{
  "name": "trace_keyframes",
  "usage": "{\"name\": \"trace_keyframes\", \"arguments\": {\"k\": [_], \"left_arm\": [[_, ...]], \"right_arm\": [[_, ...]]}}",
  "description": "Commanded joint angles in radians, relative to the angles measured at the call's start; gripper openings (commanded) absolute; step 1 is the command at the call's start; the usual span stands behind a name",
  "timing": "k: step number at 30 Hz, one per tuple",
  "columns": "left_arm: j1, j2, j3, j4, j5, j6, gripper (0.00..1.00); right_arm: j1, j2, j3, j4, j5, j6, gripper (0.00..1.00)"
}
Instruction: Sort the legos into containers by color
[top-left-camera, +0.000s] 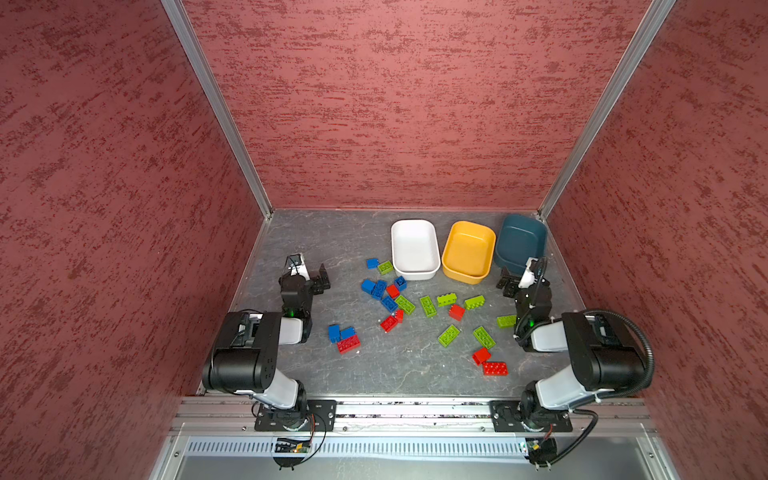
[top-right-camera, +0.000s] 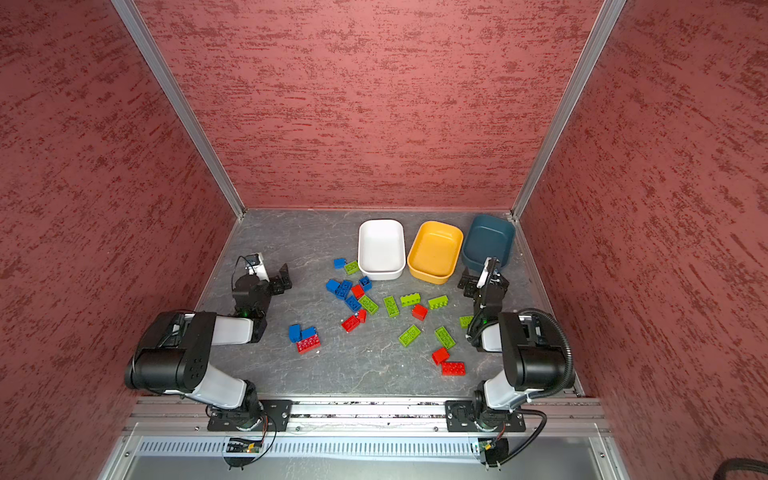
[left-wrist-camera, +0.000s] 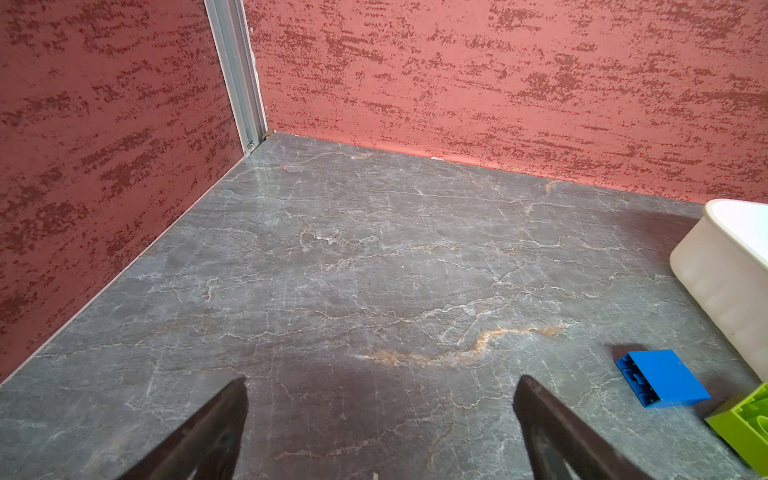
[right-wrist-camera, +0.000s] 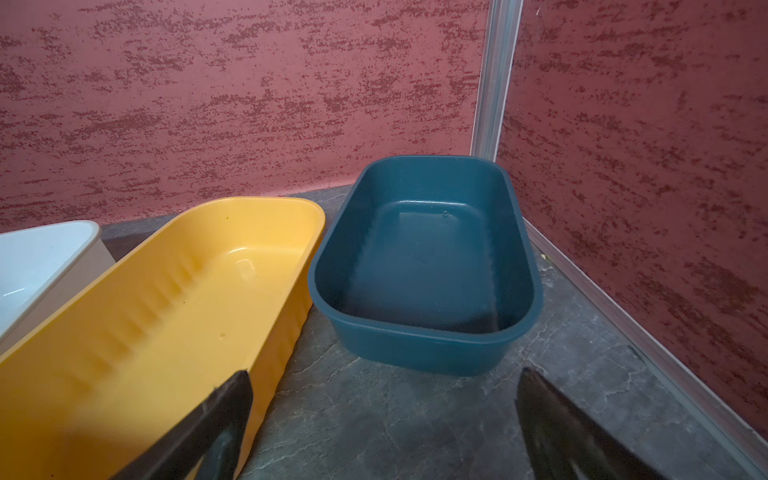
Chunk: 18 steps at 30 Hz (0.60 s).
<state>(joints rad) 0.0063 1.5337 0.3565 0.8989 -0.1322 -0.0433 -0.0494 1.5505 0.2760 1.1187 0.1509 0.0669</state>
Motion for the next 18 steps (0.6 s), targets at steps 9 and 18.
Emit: {"name": "trace_keyframes", "arguments": {"k": [9,18], "left_arm": [[0.0,0.002,0.007,0.03,-0.001,0.016,1.0],[-0.001,0.002,0.006,0.031,-0.001,0.017,0.99]], "right_arm": [[0.003,-0.007,-0.004,0.045,0.013,-0.005,0.99],[0.003,-0.008,-0.006,0.048,0.011,-0.006,0.99]]}}
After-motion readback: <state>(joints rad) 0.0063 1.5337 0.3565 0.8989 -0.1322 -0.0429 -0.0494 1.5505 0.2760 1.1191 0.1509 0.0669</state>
